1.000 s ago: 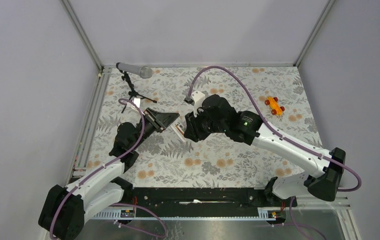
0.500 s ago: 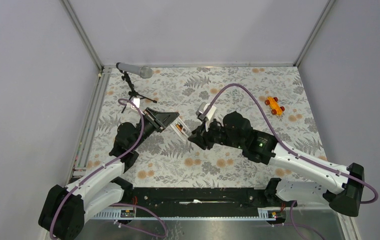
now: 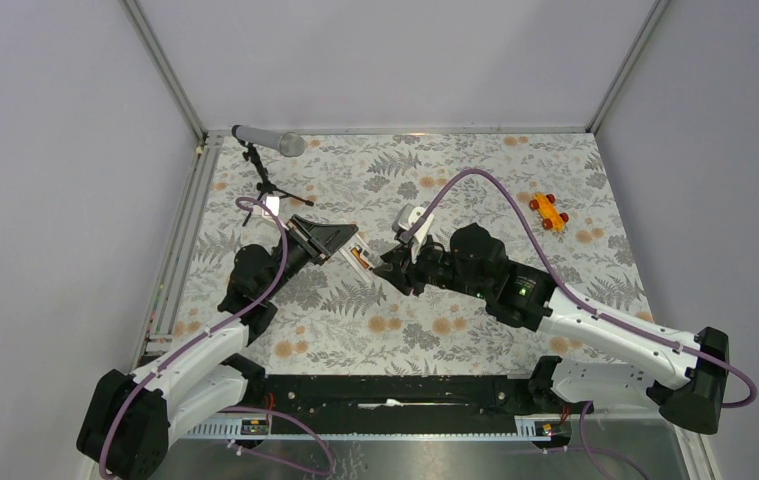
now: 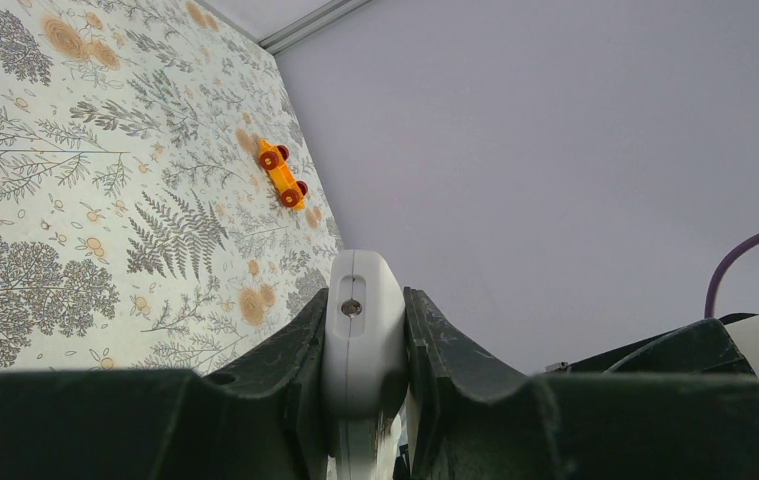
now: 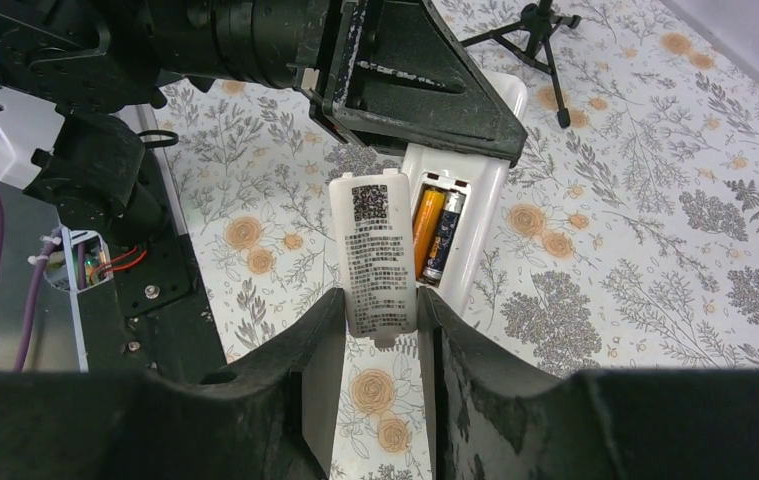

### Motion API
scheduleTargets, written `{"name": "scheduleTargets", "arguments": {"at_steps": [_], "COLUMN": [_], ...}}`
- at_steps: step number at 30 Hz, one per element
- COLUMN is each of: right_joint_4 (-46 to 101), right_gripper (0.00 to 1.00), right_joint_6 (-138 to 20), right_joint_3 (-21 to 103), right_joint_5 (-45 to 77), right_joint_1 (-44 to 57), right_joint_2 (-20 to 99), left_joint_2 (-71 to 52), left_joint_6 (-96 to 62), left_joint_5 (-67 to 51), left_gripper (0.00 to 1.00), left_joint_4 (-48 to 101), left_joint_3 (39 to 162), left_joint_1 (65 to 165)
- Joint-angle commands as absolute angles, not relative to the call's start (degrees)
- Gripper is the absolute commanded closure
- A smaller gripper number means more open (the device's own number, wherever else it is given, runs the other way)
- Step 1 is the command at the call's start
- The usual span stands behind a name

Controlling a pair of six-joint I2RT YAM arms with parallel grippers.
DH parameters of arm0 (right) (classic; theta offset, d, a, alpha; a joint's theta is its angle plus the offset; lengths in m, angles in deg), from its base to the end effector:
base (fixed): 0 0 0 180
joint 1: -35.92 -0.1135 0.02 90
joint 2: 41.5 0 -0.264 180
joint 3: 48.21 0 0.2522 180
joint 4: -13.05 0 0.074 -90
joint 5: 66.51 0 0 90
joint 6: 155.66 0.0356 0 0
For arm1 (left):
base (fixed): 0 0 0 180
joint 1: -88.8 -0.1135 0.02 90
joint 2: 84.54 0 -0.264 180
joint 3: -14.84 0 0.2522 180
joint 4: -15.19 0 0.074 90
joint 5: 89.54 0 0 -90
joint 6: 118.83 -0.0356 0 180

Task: Load the batteries into the remote control
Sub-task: Load the battery cover into the remote control.

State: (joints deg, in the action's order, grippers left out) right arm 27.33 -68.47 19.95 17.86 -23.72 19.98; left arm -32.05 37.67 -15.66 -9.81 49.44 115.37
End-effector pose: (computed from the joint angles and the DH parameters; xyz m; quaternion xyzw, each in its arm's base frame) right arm 0.1248 0.2200 0.3603 -0.4172 0.6259 0.3456 0.5611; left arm 0.1804 -0.1013 0.2588 -0.1250 0.6519 -0.6025 0.4432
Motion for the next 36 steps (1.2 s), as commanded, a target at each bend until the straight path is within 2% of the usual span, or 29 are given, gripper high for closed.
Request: {"name": "scheduleTargets", "arguments": {"at_steps": [1,10,21,36], "right_joint_4": [25.5,44.7,59.2,67.3], "right_gripper": [0.61,0.6,0.61,0.61], "right_joint_6": [-69.4,-58.8,-53.0,-49.8], "right_joint_3": [21.0,35.1,47.6,54.5], "right_joint_5": [19.4,23.2,26.6,27.9], "right_joint_1": [-24.3,-24.5,-24.9,-24.9], "right_joint_2": [19.2,29.1,39.8,47.2], "left_joint_2": [-32.2,-32.4,-32.8,-33.2], "left_joint_6": [37.8,38.0,36.3,34.7], "left_joint_5": [-14.8,-14.2,-14.0,-14.9], "left_gripper": [1.0,1.0,1.0,1.0], "left_joint_4": [-15.0,-13.3,-5.8,-5.9], "left_joint_3": [49.3,49.7,52.0,51.8], "left_joint_1": [115.6,115.6,115.6,115.6]}}
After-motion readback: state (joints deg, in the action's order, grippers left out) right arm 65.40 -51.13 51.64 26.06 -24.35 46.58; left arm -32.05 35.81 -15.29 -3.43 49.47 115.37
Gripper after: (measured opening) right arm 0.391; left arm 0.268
